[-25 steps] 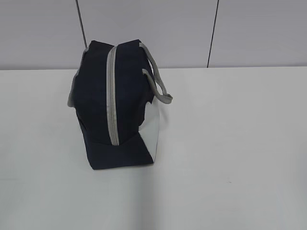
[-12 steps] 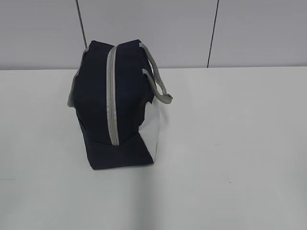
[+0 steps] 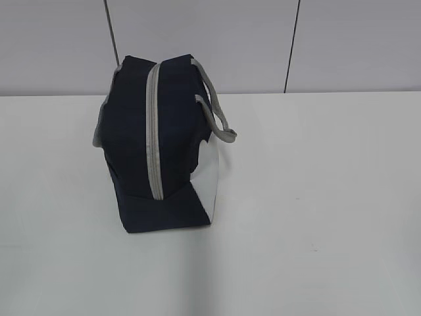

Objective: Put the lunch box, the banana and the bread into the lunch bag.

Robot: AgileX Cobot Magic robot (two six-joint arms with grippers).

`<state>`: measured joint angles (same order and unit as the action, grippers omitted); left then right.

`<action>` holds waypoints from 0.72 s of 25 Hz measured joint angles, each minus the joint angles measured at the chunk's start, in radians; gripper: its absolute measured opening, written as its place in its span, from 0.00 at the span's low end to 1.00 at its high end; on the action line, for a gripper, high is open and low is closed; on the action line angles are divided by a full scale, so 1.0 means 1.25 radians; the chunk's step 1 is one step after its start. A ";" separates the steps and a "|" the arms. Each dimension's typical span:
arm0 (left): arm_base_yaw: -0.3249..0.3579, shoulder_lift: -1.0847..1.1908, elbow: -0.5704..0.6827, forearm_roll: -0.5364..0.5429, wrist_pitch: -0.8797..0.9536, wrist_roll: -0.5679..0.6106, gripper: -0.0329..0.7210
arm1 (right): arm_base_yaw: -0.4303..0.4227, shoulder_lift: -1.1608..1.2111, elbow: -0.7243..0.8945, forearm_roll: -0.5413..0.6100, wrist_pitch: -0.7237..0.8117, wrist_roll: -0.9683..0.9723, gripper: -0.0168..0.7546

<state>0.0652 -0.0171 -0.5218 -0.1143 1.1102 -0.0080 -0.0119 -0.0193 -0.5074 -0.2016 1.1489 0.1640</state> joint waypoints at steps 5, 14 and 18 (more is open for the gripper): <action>0.000 0.000 0.000 0.000 0.000 -0.001 0.36 | 0.000 0.000 0.000 0.000 0.000 0.000 0.71; -0.007 0.000 0.000 0.000 0.000 -0.001 0.36 | 0.000 0.000 0.000 0.000 0.000 0.000 0.70; -0.023 0.000 0.000 0.000 0.000 -0.001 0.36 | 0.000 0.000 0.000 0.000 0.000 0.000 0.70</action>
<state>0.0369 -0.0171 -0.5218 -0.1143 1.1099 -0.0090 -0.0119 -0.0193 -0.5074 -0.2016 1.1489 0.1640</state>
